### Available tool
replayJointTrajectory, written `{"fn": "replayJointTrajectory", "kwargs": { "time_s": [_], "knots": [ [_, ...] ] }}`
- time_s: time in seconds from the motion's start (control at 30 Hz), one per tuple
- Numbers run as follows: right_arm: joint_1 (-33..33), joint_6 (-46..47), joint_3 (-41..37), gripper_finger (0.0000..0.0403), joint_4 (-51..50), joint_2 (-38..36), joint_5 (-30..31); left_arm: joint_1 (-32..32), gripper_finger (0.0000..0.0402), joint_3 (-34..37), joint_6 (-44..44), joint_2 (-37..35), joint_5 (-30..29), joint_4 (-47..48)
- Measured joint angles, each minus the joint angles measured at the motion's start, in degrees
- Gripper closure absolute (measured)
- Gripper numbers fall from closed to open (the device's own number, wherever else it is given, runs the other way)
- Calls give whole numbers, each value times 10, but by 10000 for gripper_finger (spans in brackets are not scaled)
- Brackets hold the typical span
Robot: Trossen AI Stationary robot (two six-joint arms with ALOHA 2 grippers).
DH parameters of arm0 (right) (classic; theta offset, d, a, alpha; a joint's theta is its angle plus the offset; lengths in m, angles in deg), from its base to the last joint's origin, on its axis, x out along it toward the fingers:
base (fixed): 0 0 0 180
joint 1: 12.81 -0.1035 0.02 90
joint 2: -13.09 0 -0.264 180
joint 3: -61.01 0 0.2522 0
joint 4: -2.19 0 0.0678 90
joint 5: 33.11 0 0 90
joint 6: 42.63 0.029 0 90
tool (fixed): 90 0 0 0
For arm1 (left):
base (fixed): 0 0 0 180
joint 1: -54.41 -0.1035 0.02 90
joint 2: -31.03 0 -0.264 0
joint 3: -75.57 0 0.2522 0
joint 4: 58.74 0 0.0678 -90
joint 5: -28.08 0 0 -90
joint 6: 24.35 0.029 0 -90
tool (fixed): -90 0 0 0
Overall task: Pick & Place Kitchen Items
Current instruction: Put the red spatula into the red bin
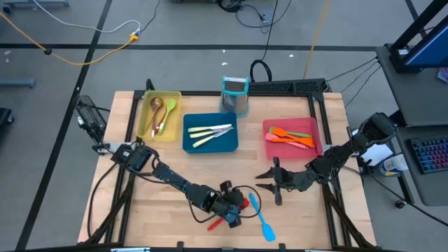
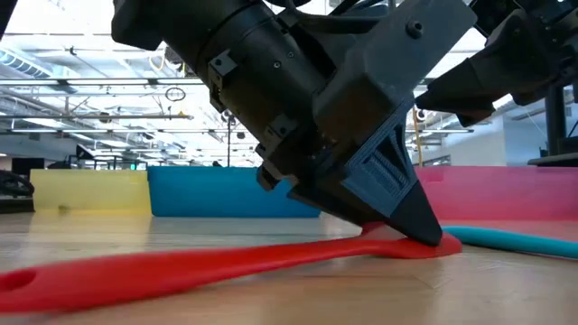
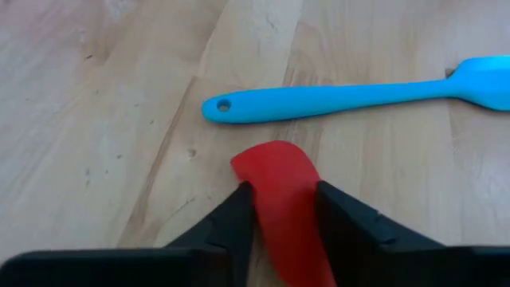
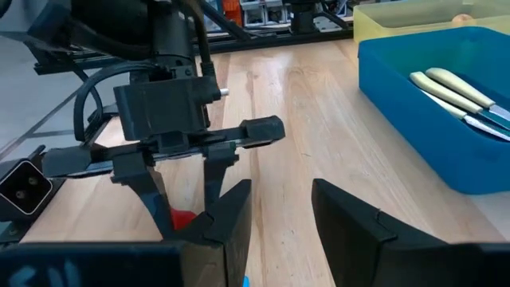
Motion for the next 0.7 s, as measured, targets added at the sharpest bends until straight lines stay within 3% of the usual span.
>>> {"fn": "replayJointTrajectory", "kwargs": {
  "time_s": [0.3,0.7],
  "knots": [
    [0,15,0,277,0,0,0,-6,363,1,18,-1,14,-9],
    [0,16,0,277,5,15,-2,-6,394,3,32,-12,33,-19]
  ]
}}
